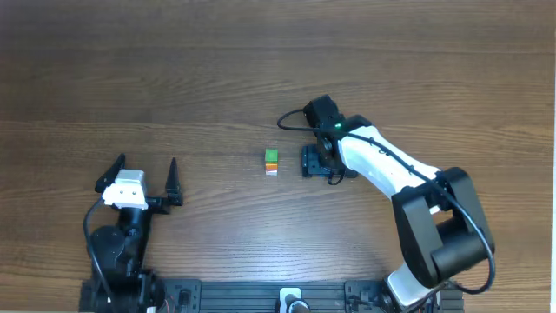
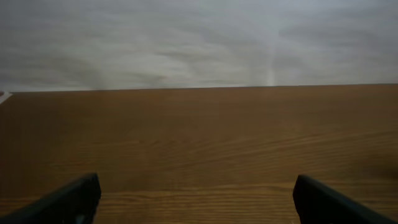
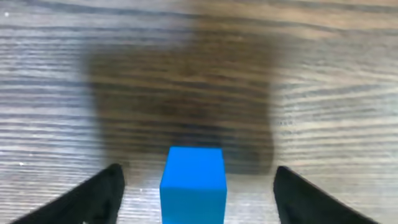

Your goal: Stack Cubes

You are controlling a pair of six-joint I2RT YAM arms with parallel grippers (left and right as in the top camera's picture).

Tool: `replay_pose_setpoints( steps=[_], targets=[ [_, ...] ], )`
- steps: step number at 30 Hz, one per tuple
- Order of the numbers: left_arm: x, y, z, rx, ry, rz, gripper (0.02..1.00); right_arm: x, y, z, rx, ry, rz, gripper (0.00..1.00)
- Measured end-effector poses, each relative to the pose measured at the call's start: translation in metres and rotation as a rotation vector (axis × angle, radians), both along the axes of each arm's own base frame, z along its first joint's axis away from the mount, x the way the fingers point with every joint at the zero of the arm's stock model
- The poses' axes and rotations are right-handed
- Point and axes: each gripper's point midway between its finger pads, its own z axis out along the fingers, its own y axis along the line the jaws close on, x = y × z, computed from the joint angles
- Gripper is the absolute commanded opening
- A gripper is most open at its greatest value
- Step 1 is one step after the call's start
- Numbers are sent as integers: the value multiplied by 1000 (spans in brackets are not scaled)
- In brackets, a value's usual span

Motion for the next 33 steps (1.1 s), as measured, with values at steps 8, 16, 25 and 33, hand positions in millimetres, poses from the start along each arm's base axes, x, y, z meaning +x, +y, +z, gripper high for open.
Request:
replay_pose_setpoints(
  steps=[8,16,25,33],
  targets=[
    [0,0,0,3,0,0,1000,1,1,-1,1,-2,1,362],
    [0,0,0,3,0,0,1000,0,2,-1,1,-3,6,176],
    [0,0,0,3,0,0,1000,-1,2,0,-6,4,9,99],
    [0,0,0,3,0,0,1000,8,12,55,-23,22,25,58]
  ],
)
